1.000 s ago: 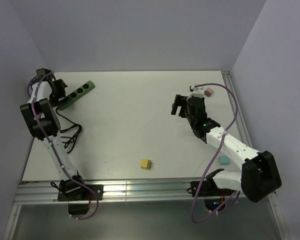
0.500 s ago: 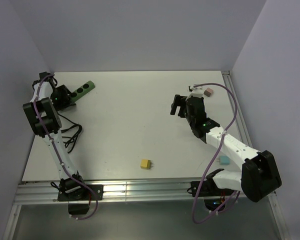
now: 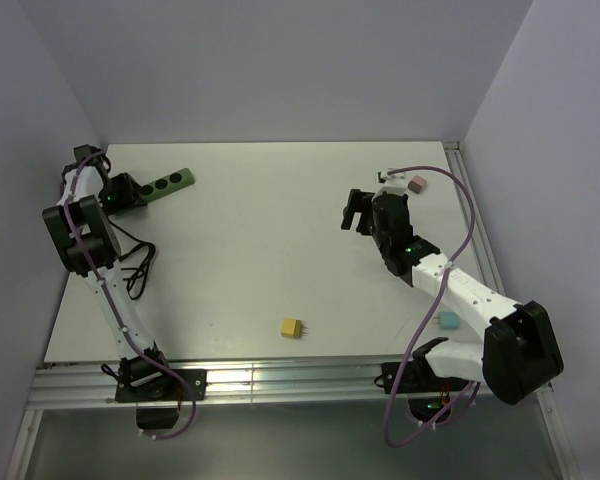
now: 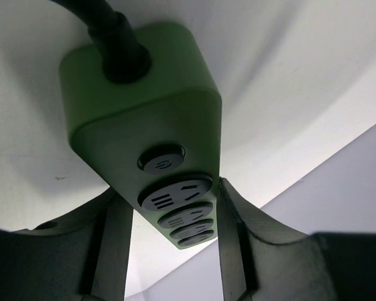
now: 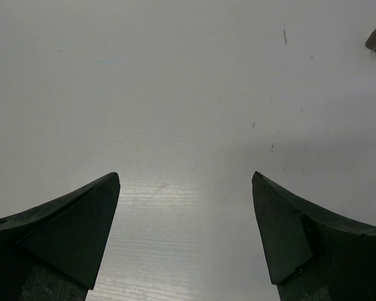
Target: Insert the plug
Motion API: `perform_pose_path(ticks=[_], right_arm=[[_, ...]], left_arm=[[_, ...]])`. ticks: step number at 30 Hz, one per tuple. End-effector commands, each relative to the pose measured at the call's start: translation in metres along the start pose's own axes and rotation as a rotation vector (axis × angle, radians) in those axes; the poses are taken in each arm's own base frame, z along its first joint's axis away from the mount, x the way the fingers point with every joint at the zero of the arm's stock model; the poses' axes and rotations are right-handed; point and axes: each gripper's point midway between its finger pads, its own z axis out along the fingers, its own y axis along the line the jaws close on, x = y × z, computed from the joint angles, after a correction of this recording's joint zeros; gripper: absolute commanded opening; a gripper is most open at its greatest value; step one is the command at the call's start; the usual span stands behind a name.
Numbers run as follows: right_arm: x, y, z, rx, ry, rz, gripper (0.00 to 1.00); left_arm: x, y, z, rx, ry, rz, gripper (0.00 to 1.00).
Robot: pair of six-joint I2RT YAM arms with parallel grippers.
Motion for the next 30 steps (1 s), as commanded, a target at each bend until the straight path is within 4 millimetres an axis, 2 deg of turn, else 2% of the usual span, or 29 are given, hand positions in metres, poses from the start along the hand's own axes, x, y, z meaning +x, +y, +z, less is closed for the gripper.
perform_pose_path(ticks=[1, 6, 7, 8, 10, 12, 13, 14, 15, 16, 17, 19, 23, 24, 25, 26, 27, 30], right_arm=[[-0.034, 0.009, -0.008, -0.011, -0.090, 0.033, 0.93], [-0.035, 0.004, -0.009, 0.022, -0.077, 0.030, 0.93], [-0.035, 0.004, -0.009, 0.023, -0.069, 0.029, 0.93], [-0.035, 0.007, -0.009, 0.011, -0.063, 0.030, 0.93], [-0.033, 0.010, -0.008, -0.002, -0.045, 0.026, 0.92], [-0.028, 0.016, -0.007, -0.017, -0.004, 0.025, 0.91], [-0.025, 0.019, -0.008, -0.022, 0.018, 0.022, 0.90], [-0.026, 0.023, -0.008, -0.030, 0.031, 0.020, 0.89], [-0.016, 0.022, -0.009, -0.020, 0.070, 0.005, 0.89], [-0.012, 0.023, -0.011, -0.021, 0.086, -0.006, 0.89], [-0.004, 0.028, -0.013, -0.033, 0.108, -0.026, 0.89], [0.008, 0.035, -0.021, -0.063, 0.153, -0.053, 0.89], [0.032, 0.063, -0.048, -0.184, 0.225, -0.114, 0.89], [0.039, 0.066, -0.055, -0.204, 0.239, -0.128, 0.89], [0.043, 0.071, -0.061, -0.225, 0.246, -0.142, 0.89], [0.050, 0.072, -0.070, -0.239, 0.263, -0.146, 0.89], [0.058, 0.081, -0.079, -0.277, 0.281, -0.164, 0.89], [0.081, 0.094, -0.101, -0.369, 0.341, -0.199, 0.89]], left_arm=[[0.005, 0.084, 0.018, -0.261, -0.028, 0.172, 0.00], [0.023, 0.097, -0.003, -0.259, -0.034, 0.330, 0.00], [0.031, 0.108, -0.001, -0.269, -0.030, 0.366, 0.00], [0.033, 0.106, -0.010, -0.248, -0.041, 0.387, 0.00], [0.047, 0.119, -0.009, -0.230, -0.020, 0.472, 0.00], [0.061, 0.121, -0.015, -0.181, 0.020, 0.556, 0.00], [0.073, 0.133, -0.011, -0.173, 0.045, 0.597, 0.00], [0.078, 0.137, -0.016, -0.161, 0.053, 0.616, 0.00], [0.086, 0.145, -0.016, -0.164, 0.078, 0.633, 0.00], [0.094, 0.163, -0.012, -0.189, 0.104, 0.651, 0.00], [0.099, 0.165, -0.014, -0.174, 0.117, 0.656, 0.00], [0.112, 0.183, -0.014, -0.192, 0.145, 0.695, 0.00], [0.134, 0.203, -0.026, -0.188, 0.172, 0.779, 0.00], [0.134, 0.205, -0.028, -0.179, 0.177, 0.772, 0.00], [0.130, 0.222, -0.027, -0.205, 0.192, 0.762, 0.00], [0.131, 0.224, -0.033, -0.189, 0.193, 0.757, 0.00], [0.135, 0.243, -0.032, -0.211, 0.200, 0.780, 0.00], [0.133, 0.261, -0.036, -0.234, 0.207, 0.804, 0.00]])
